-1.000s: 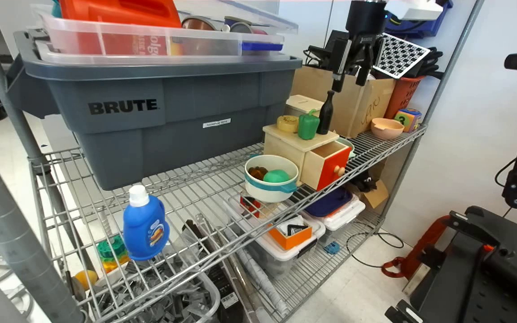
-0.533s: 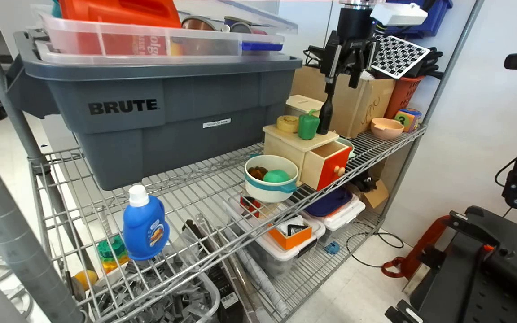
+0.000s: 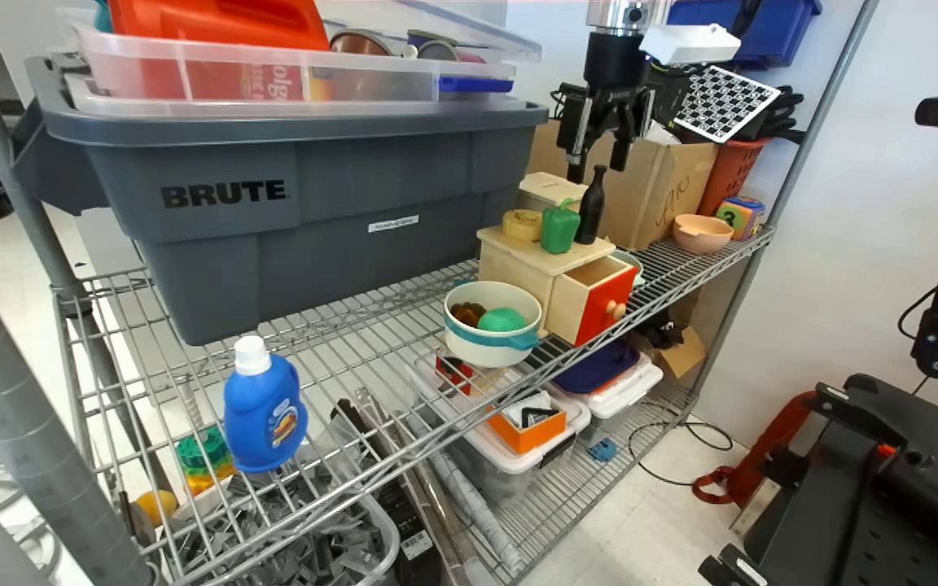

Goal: Pick up the bottle and put it in the bowl

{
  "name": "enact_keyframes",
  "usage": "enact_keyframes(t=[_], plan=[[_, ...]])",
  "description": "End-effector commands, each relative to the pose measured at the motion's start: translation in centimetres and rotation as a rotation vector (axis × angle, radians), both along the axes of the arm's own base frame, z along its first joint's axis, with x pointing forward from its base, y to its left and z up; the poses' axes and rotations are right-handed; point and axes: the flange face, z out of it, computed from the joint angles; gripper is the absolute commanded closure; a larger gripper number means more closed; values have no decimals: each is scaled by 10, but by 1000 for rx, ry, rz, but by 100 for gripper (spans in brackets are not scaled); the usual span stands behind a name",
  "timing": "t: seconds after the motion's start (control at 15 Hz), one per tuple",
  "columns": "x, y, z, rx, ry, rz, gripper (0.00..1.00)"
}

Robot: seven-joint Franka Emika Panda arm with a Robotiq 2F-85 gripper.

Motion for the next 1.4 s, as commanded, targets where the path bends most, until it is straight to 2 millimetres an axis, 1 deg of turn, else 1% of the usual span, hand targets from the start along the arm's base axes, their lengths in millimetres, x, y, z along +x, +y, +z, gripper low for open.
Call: enact_keyframes(t=[0.0, 0.73, 0.8, 0.87, 0.93, 1.0, 1.07, 1.33], plan=[[7, 2, 7, -11, 10, -1, 0], [9, 0, 10, -6, 7, 0, 0], [9, 0, 10, -4, 7, 2, 2], [9, 0, 10, -5, 7, 1, 11], [10, -1, 9, -6, 9, -1, 17], [11, -1, 8, -5, 10, -2, 31], [12, -2, 7, -4, 11, -2, 42], [17, -3, 4, -6, 13, 0, 72]])
